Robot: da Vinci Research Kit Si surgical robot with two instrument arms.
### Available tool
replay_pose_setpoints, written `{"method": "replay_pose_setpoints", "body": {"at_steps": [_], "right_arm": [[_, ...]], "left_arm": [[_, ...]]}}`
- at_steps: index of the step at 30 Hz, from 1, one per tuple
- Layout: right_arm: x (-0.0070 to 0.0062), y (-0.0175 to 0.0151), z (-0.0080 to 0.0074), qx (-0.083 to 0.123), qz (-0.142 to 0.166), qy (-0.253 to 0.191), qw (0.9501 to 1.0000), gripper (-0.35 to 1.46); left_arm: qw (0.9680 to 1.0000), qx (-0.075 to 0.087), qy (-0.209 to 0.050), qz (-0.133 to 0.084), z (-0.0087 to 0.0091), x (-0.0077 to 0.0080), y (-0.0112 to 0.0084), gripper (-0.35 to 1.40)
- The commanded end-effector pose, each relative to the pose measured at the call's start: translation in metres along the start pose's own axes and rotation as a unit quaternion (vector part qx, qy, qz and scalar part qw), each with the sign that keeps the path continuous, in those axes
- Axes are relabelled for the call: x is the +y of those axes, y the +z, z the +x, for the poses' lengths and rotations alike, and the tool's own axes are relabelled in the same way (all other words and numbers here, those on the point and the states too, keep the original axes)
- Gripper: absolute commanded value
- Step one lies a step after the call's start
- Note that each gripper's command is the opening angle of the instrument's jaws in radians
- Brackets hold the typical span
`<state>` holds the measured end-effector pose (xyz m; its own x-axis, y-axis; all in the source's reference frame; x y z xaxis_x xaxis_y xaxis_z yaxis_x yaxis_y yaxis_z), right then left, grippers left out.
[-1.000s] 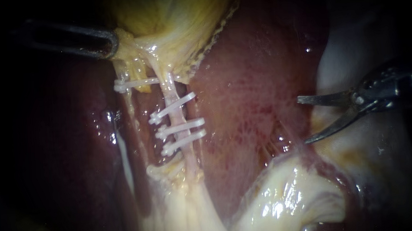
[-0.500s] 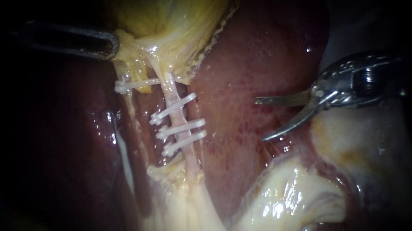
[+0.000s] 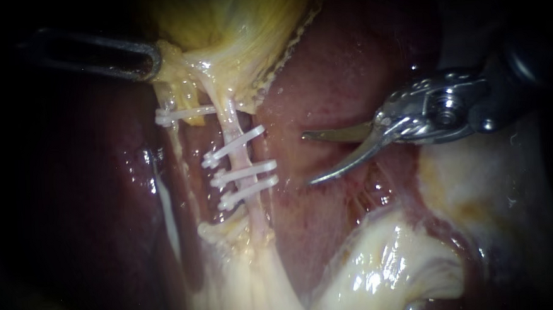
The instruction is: Go to the cutting position right tube
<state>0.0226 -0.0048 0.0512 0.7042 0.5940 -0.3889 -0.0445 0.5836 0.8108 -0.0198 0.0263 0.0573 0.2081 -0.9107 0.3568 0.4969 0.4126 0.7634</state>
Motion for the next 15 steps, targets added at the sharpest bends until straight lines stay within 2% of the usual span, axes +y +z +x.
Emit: {"method": "replay_pose_setpoints", "body": {"at_steps": [1,11,15], "right_arm": [[0.0003,0.0003,0.0,-0.001,0.003,0.002,1.0,1.38],[0.0027,0.0038,0.0001,-0.013,0.02,0.012,0.9997,1.35],[0.0033,0.0049,0.0,-0.011,0.03,0.016,0.9994,1.33]], "left_arm": [[1.0,0.0,0.0,0.0,0.0,0.0,0.0001,-0.35],[1.0,0.001,0.0,0.001,0.0001,-0.0001,0.0001,-0.35],[1.0,0.0,0.0,0.001,0.0001,-0.0002,0.0002,-0.35]]}}
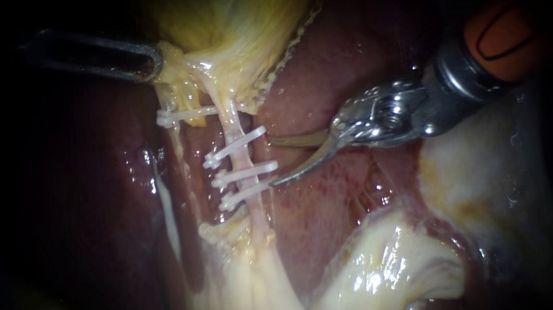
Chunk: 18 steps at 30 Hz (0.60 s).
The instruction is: Go to the cutting position right tube
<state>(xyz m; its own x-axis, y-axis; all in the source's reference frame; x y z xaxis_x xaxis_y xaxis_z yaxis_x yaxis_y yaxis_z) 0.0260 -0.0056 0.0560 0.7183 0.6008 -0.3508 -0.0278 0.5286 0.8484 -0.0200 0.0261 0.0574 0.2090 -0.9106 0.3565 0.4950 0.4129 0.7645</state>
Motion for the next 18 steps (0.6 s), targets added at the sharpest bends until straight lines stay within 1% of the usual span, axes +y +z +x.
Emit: {"method": "replay_pose_setpoints", "body": {"at_steps": [1,9,18], "right_arm": [[0.0002,0.0002,0.0,-0.001,0.003,0.0,1.0,1.33],[0.0014,0.0016,0.0009,0.009,0.01,0.005,0.9999,1.33],[0.0023,0.0031,0.0011,0.023,0.025,0.008,0.9994,1.35]], "left_arm": [[1.0,0.0,0.0,0.0,0.0,0.0,0.0,-0.35],[1.0,0.0,0.0,0.001,0.0,-0.0001,0.0,-0.35],[1.0,0.0,0.0,0.001,0.0001,-0.0001,0.0001,-0.35]]}}
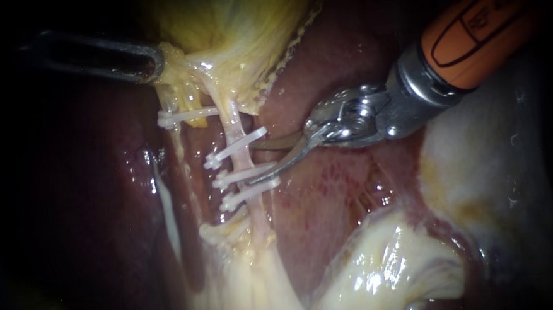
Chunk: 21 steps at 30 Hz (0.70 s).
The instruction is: Go to the cutting position right tube
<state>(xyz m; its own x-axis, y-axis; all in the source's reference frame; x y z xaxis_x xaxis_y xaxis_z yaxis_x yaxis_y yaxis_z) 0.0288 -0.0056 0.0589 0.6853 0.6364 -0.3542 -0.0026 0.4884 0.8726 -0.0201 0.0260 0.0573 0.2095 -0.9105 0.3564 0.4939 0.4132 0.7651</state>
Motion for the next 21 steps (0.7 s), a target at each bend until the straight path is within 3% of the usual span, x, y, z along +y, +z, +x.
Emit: {"method": "replay_pose_setpoints", "body": {"at_steps": [1,5,16,21], "right_arm": [[0.0001,0.0002,0.0,0.001,0.001,-0.001,1.0,1.35],[0.0005,0.0011,0.0,0.005,0.017,-0.006,0.9998,1.35],[0.0018,0.0024,0.0007,0.056,0.08,-0.022,0.9949,1.3],[0.002,0.0029,0.001,0.081,0.108,-0.028,0.9905,1.3]], "left_arm": [[1.0,0.0,0.0,0.0,0.0,0.0,0.0,-0.35],[1.0,0.0,0.0,0.0,0.0,0.0,0.0,-0.35],[1.0,0.0,0.0,0.001,0.0001,-0.0001,0.0001,-0.35],[1.0,0.0,0.0,0.001,0.0001,-0.0001,0.0002,-0.35]]}}
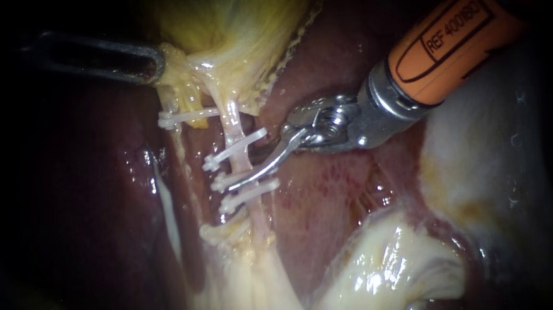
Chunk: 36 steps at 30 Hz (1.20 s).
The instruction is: Go to the cutting position right tube
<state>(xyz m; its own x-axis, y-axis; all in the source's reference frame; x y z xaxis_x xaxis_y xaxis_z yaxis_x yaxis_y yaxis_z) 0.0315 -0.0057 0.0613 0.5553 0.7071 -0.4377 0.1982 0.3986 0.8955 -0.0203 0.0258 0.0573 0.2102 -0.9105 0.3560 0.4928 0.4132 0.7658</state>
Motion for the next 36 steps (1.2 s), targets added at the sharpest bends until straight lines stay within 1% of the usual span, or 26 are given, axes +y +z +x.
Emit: {"method": "replay_pose_setpoints", "body": {"at_steps": [1,7,12,19,22,24,28,30,34,36], "right_arm": [[0.0001,0.0002,0.0001,0.003,0.006,-0.002,1.0,1.3],[0.0004,0.0014,0.0002,0.015,0.036,-0.011,0.9992,1.28],[0.0004,0.0022,0.0003,0.033,0.056,-0.012,0.9978,1.28],[0.0006,0.0035,0.0012,0.057,0.07,-0.037,0.9952,1.3],[0.0005,0.0041,0.0015,0.071,0.079,-0.059,0.9926,1.3],[0.0004,0.0044,0.0016,0.08,0.086,-0.071,0.9905,1.3],[-0.0001,0.0048,0.0018,0.091,0.095,-0.093,0.9869,1.28],[-0.0004,0.0049,0.0018,0.093,0.097,-0.1,0.9859,1.28],[-0.0011,0.0053,0.002,0.093,0.1,-0.103,0.9852,1.35],[-0.0014,0.0054,0.0021,0.098,0.104,-0.109,0.9837,1.37]], "left_arm": [[1.0,0.0,0.0,0.0,0.0,0.0,0.0,-0.35],[1.0,0.001,0.0,0.001,0.0001,0.0,0.0001,-0.35],[1.0,0.0,0.0,0.001,0.0,0.0,0.0001,-0.35],[1.0,0.0,0.0,0.001,0.0,-0.0001,0.0002,-0.35],[1.0,0.0,0.0,0.001,0.0,-0.0001,0.0002,-0.35],[1.0,0.0,0.0,0.001,0.0,-0.0001,0.0002,-0.35],[1.0,0.0,0.0,0.001,0.0,-0.0001,0.0002,-0.35],[1.0,0.0,0.0,0.001,0.0,-0.0001,0.0002,-0.35],[1.0,0.0,0.0,0.001,0.0,-0.0001,0.0003,-0.35],[1.0,0.0,0.0,0.001,0.0,-0.0001,0.0003,-0.35]]}}
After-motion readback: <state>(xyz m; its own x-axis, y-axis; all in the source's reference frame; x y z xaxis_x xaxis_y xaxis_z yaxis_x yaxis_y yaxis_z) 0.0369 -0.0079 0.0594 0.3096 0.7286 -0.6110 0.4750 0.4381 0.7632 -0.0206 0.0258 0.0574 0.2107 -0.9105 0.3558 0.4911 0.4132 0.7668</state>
